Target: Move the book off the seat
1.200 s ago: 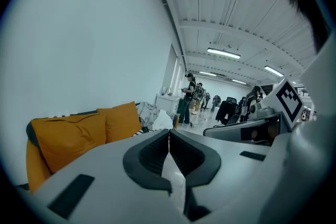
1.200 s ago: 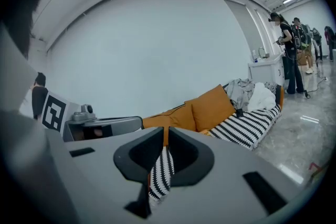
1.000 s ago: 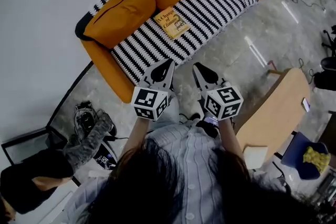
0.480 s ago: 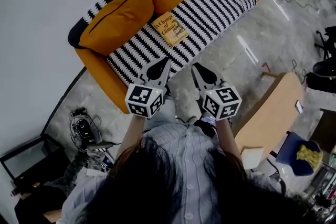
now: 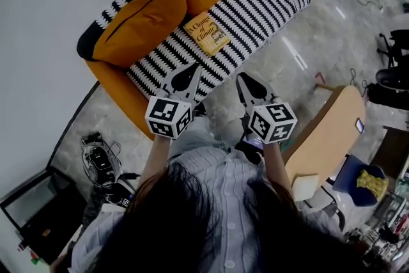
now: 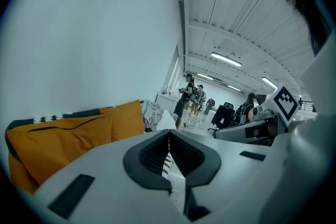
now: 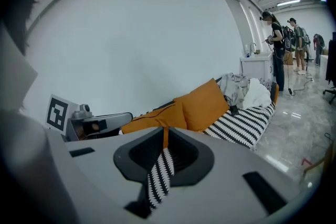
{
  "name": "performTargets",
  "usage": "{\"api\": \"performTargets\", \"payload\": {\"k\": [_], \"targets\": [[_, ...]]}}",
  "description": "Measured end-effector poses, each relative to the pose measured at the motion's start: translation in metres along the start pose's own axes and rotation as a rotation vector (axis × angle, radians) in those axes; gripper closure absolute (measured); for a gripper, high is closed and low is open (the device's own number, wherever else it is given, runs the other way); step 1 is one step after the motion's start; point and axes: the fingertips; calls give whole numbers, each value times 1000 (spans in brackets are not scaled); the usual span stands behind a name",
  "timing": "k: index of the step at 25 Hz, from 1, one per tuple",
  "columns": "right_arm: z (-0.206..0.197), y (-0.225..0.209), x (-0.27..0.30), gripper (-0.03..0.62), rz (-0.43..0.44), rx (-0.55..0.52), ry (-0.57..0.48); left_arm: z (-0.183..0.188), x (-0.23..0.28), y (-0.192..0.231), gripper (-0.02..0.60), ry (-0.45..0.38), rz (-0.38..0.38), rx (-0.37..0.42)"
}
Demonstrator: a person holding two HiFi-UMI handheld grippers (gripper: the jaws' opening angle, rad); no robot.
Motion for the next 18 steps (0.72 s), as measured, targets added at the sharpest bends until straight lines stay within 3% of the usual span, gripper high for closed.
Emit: {"api": "performTargets", "payload": {"k": [12, 18], "targets": [[-3, -20, 26, 554, -16, 32, 58, -26, 5, 17, 571, 43, 25, -68], [12, -38, 56, 554, 1, 33, 59, -18, 18, 34, 569, -16, 36, -121]]}}
Point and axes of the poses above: the fingertips, and each gripper's own axes: x forward along the fingers, y to its left, z out of its top, and after that the axes turned 14 degrees about -z, right-handed
